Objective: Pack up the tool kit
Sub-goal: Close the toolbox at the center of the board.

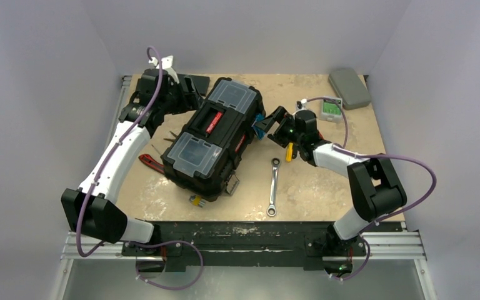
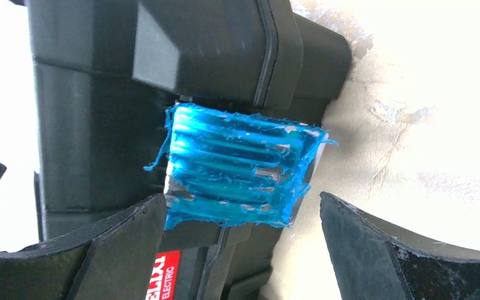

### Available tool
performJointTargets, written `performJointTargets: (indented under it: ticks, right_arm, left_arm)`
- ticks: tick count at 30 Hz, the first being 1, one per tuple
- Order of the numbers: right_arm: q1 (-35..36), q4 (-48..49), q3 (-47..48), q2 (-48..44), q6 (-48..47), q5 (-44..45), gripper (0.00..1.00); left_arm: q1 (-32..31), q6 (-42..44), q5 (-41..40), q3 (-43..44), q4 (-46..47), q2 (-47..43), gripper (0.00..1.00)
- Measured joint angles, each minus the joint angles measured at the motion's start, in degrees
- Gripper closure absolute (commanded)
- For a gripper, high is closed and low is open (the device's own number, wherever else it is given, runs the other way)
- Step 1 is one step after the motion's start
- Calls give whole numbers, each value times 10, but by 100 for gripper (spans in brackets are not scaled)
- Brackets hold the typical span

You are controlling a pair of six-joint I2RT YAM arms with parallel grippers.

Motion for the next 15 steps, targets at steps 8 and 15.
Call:
performJointTargets:
  ticks: [8,15]
  right_arm:
    - [0,-24,7,-24,-18,0,16]
    - [-1,-26,7,-24,-19,0,22]
  left_arm:
    - [1,0,9,7,-1,14,20]
    - [1,0,15,7,-1,18,20]
